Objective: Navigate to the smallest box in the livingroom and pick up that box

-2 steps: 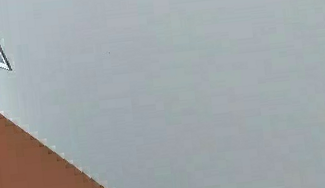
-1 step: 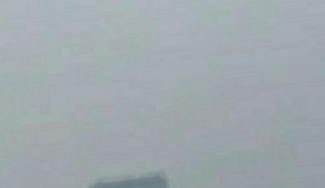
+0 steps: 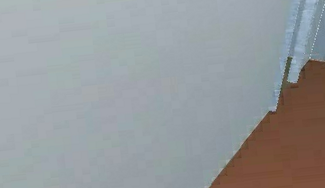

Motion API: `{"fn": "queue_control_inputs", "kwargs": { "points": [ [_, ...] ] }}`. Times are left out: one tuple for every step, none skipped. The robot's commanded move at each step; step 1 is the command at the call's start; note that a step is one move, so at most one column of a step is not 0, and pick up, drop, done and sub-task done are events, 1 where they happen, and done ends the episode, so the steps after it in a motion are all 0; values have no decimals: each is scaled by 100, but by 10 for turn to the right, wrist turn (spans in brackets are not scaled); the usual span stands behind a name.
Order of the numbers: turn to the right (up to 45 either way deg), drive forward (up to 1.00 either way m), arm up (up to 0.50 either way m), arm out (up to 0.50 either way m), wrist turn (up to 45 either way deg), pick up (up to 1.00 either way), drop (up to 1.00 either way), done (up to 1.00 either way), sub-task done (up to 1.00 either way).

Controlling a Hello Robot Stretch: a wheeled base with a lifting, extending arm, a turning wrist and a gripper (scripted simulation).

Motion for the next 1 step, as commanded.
{"fn": "queue_control_inputs", "kwargs": {
  "points": [
    [0, 20, 0, 0, 0, 0, 0, 0, 0]
  ]
}}
